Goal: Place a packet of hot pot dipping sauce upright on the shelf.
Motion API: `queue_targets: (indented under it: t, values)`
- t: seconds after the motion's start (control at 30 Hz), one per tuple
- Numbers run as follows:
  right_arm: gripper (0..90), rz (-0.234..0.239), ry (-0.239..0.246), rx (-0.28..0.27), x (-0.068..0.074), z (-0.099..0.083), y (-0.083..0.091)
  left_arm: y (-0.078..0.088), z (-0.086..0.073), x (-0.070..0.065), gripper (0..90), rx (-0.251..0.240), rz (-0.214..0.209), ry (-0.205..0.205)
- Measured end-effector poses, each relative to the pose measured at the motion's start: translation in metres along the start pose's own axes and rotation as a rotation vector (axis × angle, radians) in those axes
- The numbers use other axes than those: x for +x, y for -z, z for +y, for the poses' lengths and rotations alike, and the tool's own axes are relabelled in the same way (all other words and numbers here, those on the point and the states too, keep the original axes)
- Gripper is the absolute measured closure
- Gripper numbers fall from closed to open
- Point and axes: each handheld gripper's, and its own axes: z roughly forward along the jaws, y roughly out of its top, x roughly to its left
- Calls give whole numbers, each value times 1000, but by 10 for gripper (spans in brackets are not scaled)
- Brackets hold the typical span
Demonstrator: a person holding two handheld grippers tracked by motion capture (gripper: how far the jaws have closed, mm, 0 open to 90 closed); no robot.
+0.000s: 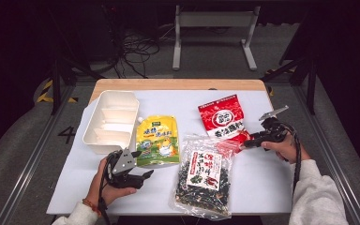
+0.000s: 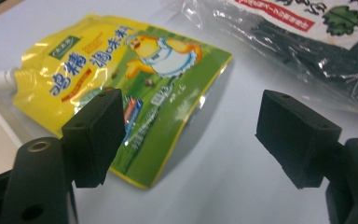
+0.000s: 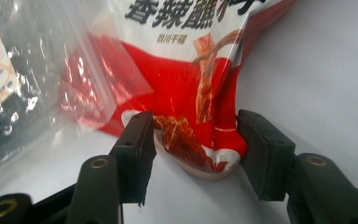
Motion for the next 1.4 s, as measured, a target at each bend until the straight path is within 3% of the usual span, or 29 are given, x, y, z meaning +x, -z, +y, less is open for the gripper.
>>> queue_targets:
  t: [0.1,0.2,0.3,0.4,0.5,0.53,0.6,0.67,0.77,0.9,1.0,1.17,1.3,1.4]
  values:
    - [422,-16,-16,-31,-2,0,4,2,-4,-2,236,12,-5,1]
    - [351,-55,-50,-123,-6,5,10,5,-15,-12,232,45,-15,0]
    - [318,-77,-58,-171,-9,11,9,8,-25,-18,229,53,-29,11]
    - [268,-104,-56,-155,-11,19,-3,11,-34,-23,211,69,-28,26]
    - [260,-100,-45,-147,-10,22,-11,13,-38,-25,204,70,-26,31]
    - [254,-116,-29,-122,-8,26,-20,16,-40,-24,200,62,-22,44]
    - [231,-125,-26,-108,-8,28,-24,17,-42,-23,200,60,-20,52]
    - [216,-109,-32,-95,-12,31,-29,18,-43,-20,200,60,-7,60]
    - [320,-63,-11,-72,-12,36,-31,16,-46,-14,200,64,1,76]
    - [401,-43,-3,-38,-6,41,-34,14,-48,-10,199,70,2,90]
    - [541,-2,-3,-29,-6,40,-32,13,-49,-9,199,73,1,96]
    - [700,-16,45,-27,1,40,-27,12,-49,-10,199,77,-2,91]
    - [731,-30,61,-44,6,39,-23,15,-49,-9,200,64,3,102]
    - [741,-43,56,-105,10,32,-17,16,-50,-8,199,60,7,105]
